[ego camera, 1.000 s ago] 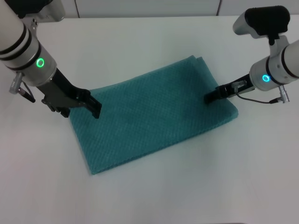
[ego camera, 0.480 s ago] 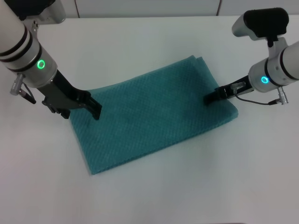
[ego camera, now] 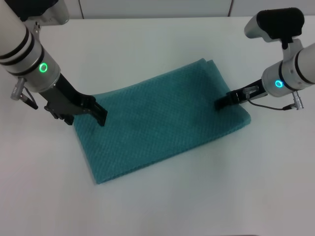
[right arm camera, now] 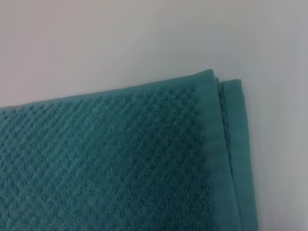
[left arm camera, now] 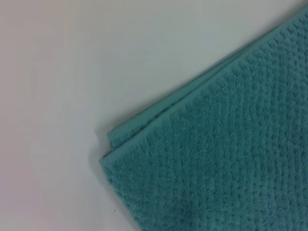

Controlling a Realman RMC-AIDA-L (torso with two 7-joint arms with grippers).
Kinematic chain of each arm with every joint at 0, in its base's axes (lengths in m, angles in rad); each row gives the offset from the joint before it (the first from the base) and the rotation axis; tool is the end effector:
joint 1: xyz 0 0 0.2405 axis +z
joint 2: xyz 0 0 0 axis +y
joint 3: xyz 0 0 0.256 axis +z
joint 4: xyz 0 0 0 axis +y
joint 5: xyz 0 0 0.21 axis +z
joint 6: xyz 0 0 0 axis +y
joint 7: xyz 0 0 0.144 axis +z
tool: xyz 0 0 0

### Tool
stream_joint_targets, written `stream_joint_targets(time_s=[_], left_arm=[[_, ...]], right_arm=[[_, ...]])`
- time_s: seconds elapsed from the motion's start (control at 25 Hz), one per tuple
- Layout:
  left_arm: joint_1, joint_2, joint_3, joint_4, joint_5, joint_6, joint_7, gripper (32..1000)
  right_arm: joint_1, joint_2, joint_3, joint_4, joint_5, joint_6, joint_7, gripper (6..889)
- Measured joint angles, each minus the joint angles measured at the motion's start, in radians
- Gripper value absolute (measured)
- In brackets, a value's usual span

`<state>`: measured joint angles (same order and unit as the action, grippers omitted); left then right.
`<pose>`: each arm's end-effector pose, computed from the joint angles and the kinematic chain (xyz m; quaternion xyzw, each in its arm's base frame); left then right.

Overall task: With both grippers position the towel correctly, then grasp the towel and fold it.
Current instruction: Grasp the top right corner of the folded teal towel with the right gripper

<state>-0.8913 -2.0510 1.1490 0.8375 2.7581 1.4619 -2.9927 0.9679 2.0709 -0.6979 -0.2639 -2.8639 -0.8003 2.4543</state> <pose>-0.2040 0.4019 -0.0078 -0.7609 -0.5864 0.1803 0.2113 0.2713 0.4154 -0.0644 -0.8124 0.5125 -0.0942 0.2616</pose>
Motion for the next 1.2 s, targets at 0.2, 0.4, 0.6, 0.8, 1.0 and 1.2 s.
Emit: stream_joint_targets(time_s=[0.2,0.4,0.6,0.8,1.0,1.2], left_arm=[[0.0,0.0,0.0,0.0,0.0,0.0,0.0,892],[0.0,0.0,0.0,0.0,0.0,0.0,0.0,892],[-0.001,0.0,0.0,0.0,0.0,-0.001,0.0,892],[-0.001,0.0,0.0,0.0,0.0,-0.002,0.0,892],[-0.002,0.0,0.0,0.0,0.0,-0.002,0.0,892],[-0.002,0.0,0.0,0.0,0.0,-0.002,0.0,892]], right_arm=[[0.0,0.001,0.0,0.0,0.0,0.0,0.0,786],[0.0,0.001,0.0,0.0,0.0,0.0,0.0,777],[0.0,0.002,0.0,0.0,0.0,-0.001,0.0,768],[0.005,0.002,0.0,0.007,0.0,-0.007,0.005,758],[0.01,0.002,0.005,0.018,0.0,-0.007,0.01,749],[0.011,0.002,0.009,0.019,0.0,-0.009,0.012,518]])
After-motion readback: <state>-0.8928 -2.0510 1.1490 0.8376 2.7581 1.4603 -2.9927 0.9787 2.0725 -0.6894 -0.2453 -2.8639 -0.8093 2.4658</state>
